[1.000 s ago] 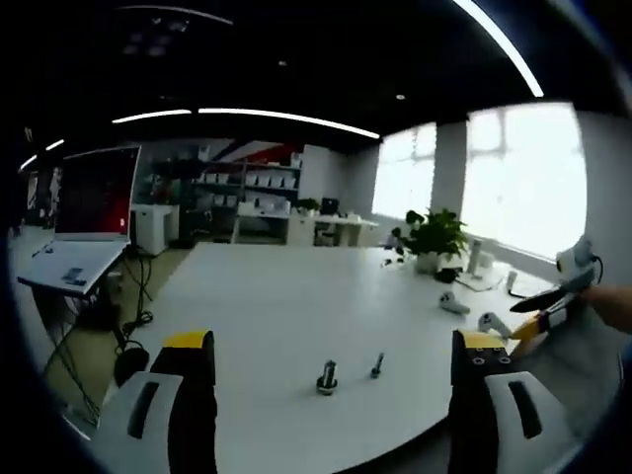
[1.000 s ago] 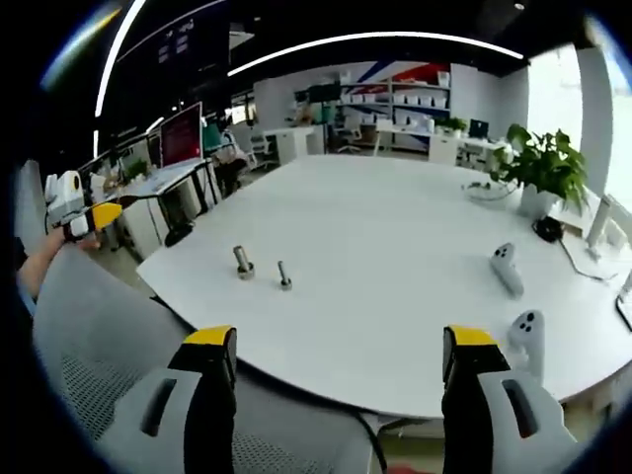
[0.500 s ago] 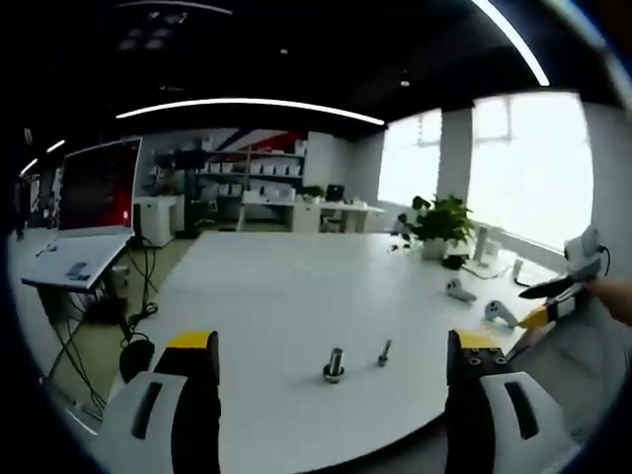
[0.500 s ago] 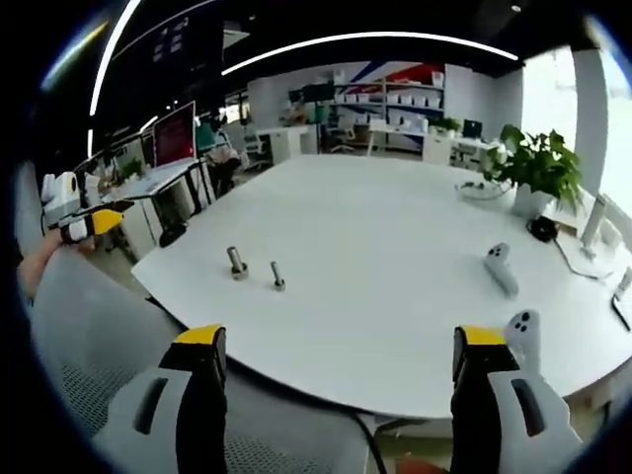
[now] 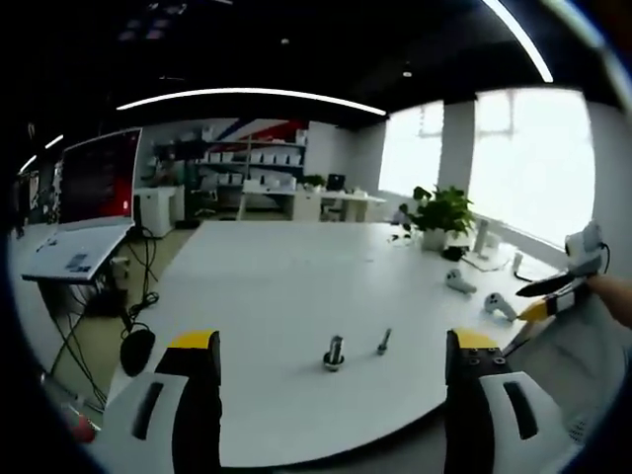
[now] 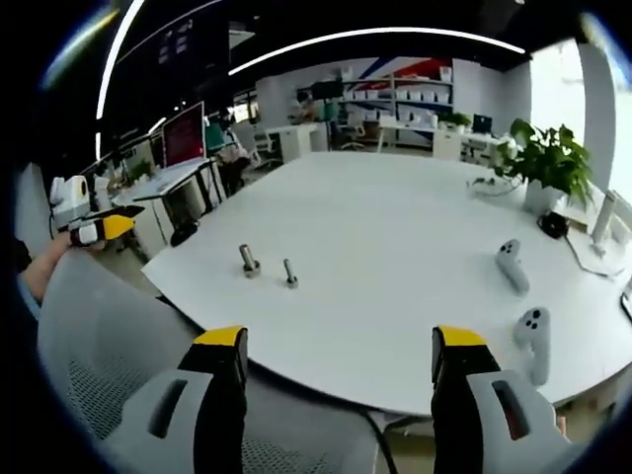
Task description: Place the washer onto the threaded stud by aligning its center hole with the stud, sliding it down to the base, and recovering from edge contact or off-axis alignment until the washer reaches the visible bottom stop.
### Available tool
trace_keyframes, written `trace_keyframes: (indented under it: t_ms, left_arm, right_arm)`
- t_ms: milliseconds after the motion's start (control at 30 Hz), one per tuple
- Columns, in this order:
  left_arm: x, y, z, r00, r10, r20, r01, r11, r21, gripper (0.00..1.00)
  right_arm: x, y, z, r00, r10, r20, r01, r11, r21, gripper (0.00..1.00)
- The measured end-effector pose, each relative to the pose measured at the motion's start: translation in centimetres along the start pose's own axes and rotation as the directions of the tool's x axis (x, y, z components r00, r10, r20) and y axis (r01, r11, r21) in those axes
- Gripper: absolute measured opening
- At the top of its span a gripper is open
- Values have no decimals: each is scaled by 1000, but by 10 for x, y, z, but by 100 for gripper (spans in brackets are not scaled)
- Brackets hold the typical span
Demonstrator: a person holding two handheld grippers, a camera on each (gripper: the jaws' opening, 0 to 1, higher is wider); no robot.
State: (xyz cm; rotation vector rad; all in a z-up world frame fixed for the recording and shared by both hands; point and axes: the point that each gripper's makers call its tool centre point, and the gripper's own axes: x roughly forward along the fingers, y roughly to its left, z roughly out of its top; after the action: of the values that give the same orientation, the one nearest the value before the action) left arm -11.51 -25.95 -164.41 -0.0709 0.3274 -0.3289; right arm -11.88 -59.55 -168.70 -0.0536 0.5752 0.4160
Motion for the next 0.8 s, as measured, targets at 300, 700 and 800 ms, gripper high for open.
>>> trace_keyframes:
  t_ms: [300, 700, 800]
  left_arm:
    - [1, 0, 1, 1000, -1, 1, 1, 1000, 15, 97]
    - [1, -1, -2, 1000, -10, -21, 10, 1000, 16, 94]
    - [1, -2, -4, 999, -16, -30, 16, 1000, 12, 92]
  right_arm:
    - [0, 0, 0, 1000, -1, 1, 1, 1000, 27, 76]
    - [1, -3, -1, 1000, -14, -4, 14, 998, 64, 74]
    - [1, -4, -2, 1000, -17, -4, 17, 997, 71, 73]
